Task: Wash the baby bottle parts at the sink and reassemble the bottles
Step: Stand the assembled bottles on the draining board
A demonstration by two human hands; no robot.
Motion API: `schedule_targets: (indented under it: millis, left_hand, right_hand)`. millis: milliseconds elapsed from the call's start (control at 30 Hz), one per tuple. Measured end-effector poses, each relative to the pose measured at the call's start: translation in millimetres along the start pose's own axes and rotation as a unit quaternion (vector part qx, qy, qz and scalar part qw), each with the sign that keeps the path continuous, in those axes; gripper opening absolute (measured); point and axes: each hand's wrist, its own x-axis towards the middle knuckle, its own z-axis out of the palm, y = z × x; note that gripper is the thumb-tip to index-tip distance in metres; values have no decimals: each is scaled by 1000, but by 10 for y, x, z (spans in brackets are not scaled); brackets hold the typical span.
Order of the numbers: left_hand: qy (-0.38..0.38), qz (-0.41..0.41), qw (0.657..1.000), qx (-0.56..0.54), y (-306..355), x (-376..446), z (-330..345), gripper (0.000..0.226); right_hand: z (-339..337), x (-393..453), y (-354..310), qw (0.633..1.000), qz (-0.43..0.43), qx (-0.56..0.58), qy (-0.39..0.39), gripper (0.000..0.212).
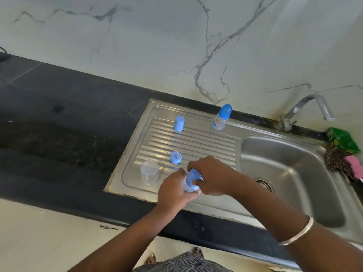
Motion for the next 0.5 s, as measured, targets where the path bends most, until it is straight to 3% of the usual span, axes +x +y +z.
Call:
schedule_targets:
  millis: [133,233,367,500]
  left_hand:
    - [7,8,1000,12,-20,11,14,46]
    - [10,17,1000,15,-30,11,21,41]
    - [15,34,999,31,-18,5,18,42]
    - [11,40,999,23,-13,15,-4,44]
  right_hand:
    - [36,26,-24,1000,22,-2,14,25]
    - [131,25,-59,996,66,1,64,11]
    - [263,75,-149,979,161,25,122,28]
    - [243,76,-137,975,181,36,121,38]
